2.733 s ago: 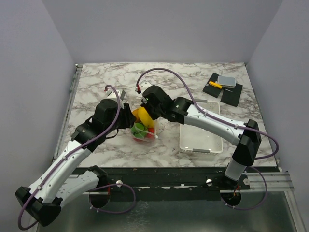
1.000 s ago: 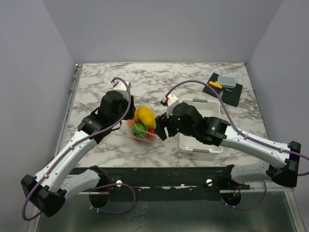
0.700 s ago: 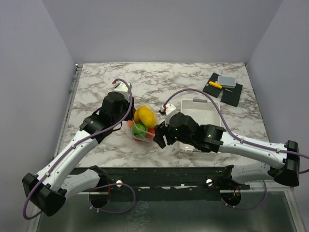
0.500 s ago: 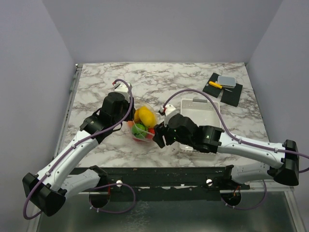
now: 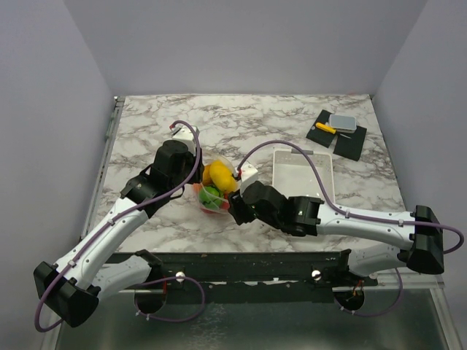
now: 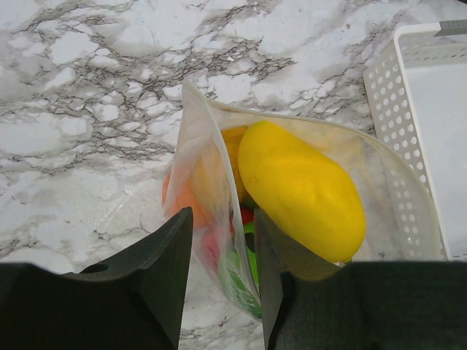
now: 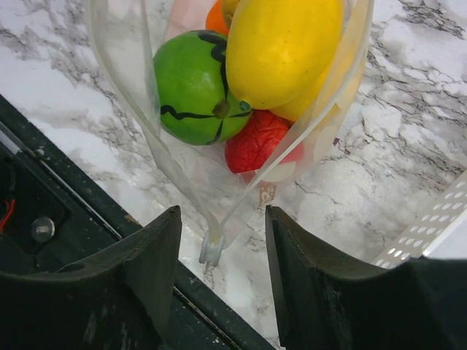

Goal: Place the food in the zip-top bag and seal the zipper
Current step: Zip the zipper food storage bag at the center of the board.

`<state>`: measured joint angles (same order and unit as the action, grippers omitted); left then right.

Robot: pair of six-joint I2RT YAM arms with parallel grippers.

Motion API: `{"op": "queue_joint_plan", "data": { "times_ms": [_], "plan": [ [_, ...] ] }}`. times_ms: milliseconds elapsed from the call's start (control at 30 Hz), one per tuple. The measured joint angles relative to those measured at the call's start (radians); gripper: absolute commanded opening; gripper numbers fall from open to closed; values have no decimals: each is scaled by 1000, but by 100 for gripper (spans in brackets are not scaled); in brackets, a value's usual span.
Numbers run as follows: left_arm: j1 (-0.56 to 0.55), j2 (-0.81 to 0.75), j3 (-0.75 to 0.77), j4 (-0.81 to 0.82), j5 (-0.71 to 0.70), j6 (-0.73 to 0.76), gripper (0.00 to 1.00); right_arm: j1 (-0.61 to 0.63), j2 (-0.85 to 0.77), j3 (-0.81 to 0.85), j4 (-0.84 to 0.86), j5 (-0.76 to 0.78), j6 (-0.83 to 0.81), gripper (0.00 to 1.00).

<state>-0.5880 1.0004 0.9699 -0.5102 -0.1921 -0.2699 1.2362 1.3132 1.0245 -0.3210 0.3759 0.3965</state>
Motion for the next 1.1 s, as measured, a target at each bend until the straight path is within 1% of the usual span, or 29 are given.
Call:
{"op": "queue_joint_plan", "data": {
  "times_ms": [400,500,567,700,767,967,1100],
  "plan": [
    [0,-2,-1,0,0,-3,40,6,1,-82,110,61,-9,41],
    [0,-2,-3,0,0,-3,40,6,1,-84,127,62,-13,36],
    [0,-2,-5,0,0,-4,40,6,1,-85,142,63,-14,30],
    [0,-2,-11,1,0,-6,40,10,1,-89,164,71,-20,9],
    [0,-4,-15,0,0,-7,40,13,1,-94,170,76,-24,1],
    [0,-23,-18,0,0,-9,40,19,-8,-95,163,79,-58,1],
    [0,-44,-17,-3,0,-13,42,21,-25,-79,130,77,-103,1]
  ]
}}
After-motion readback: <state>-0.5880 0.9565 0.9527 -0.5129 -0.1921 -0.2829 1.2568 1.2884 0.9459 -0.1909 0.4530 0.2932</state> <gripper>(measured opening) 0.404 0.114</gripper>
